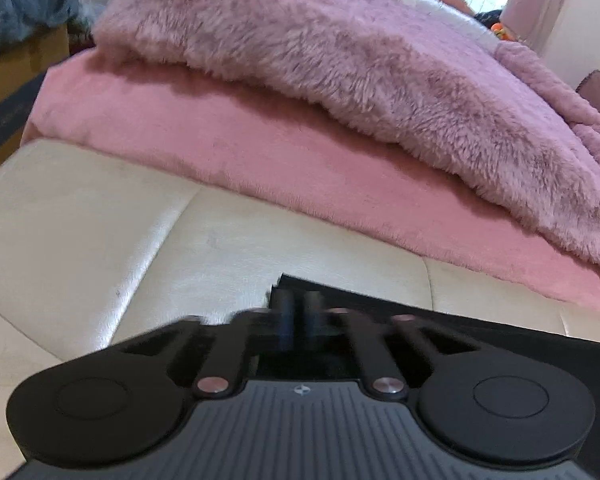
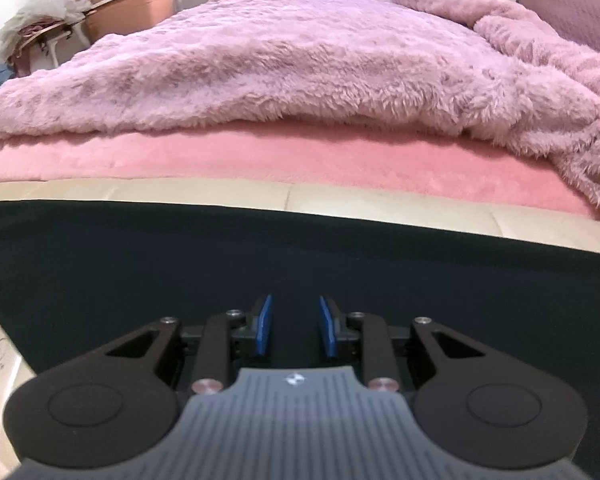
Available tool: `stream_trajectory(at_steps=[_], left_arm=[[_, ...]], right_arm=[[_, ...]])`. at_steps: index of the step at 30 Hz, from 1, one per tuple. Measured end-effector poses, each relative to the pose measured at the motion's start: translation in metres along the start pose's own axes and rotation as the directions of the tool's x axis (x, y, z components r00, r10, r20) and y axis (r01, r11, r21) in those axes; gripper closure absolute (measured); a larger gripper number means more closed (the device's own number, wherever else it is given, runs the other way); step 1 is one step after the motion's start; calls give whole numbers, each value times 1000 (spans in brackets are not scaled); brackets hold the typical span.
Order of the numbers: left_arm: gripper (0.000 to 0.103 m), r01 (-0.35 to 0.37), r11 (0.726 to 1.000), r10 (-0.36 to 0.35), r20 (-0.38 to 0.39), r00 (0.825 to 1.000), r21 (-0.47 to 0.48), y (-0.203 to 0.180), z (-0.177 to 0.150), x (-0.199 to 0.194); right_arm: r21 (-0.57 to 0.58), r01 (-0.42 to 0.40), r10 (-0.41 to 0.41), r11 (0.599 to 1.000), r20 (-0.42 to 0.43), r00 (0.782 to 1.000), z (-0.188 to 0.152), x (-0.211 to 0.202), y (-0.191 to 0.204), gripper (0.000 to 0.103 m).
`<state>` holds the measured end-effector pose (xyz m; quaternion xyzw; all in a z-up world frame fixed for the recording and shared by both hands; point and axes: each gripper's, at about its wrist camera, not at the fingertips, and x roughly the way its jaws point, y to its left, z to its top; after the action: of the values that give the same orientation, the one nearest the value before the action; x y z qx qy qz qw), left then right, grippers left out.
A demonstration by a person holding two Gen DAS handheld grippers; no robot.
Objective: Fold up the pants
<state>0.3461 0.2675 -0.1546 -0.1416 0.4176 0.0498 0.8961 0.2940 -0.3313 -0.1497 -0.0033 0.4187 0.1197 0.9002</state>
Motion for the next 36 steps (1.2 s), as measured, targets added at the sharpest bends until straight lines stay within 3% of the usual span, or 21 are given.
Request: stream_trajectory(at_steps=[3,6,8,11,12,13,15,18,19,20,21,22,27,30,34,36], left_arm=[[103,20,1000,-20,86,996,-4,-4,3,-16],[103,-3,1000,1,153,988,14,-6,13,-27],[103,-4,1000,4,117,993,-2,-1,19,-20],[101,50,998,-48,59,997,-47,8,21,-13],[89,38,998,-35,63,997,-46,9,20,-13],[69,32,999,-29,63,998,-41,9,17,-13],[56,25,999,-23,44,999,-44,10,12,-11],[56,5,999,-4,9,1000,-51,11,6,-2],[61,1,999,-2,-1,1000,-46,10,3,1],[68,10,999,-11,-9,1000,-33,8,1,2],[90,13,1000,-13,-6,1000,-13,6,-1,3],[103,1,1000,-1,3,1000,14,1,-3,2],[103,-37,997,30,110,994,68,-14,-5,-15],[103,-54,997,46,168,985,46,-13,3,-27],[103,-60,998,56,159,986,19,-3,10,-24],[103,-17,1000,17,135,991,0,3,12,-23]], right_arm=[[12,3,-3,1000,6,1000,-3,4,-4,81],[13,3,-3,1000,12,1000,-5,4,-6,81],[9,4,-5,1000,13,1000,-7,4,-6,81],[-1,13,-13,1000,14,1000,-8,3,-4,81],[-2,15,-15,1000,13,1000,-9,2,-3,81],[-5,15,-14,1000,11,1000,-9,2,-3,80],[-7,9,-9,1000,11,1000,-9,2,-3,79],[10,5,-6,1000,23,1000,-6,0,-5,79],[12,7,-7,1000,34,999,-5,-1,-5,78],[10,8,-8,1000,43,999,-4,-2,-5,78],[3,11,-11,1000,41,999,-3,-1,-4,78],[-6,19,-19,1000,36,999,-2,1,-2,78],[-21,14,-13,1000,40,999,1,4,2,78],[-40,6,-4,999,50,999,4,2,7,77],[-59,10,-7,998,41,999,3,6,11,77],[-45,11,-9,999,31,999,1,8,11,77]])
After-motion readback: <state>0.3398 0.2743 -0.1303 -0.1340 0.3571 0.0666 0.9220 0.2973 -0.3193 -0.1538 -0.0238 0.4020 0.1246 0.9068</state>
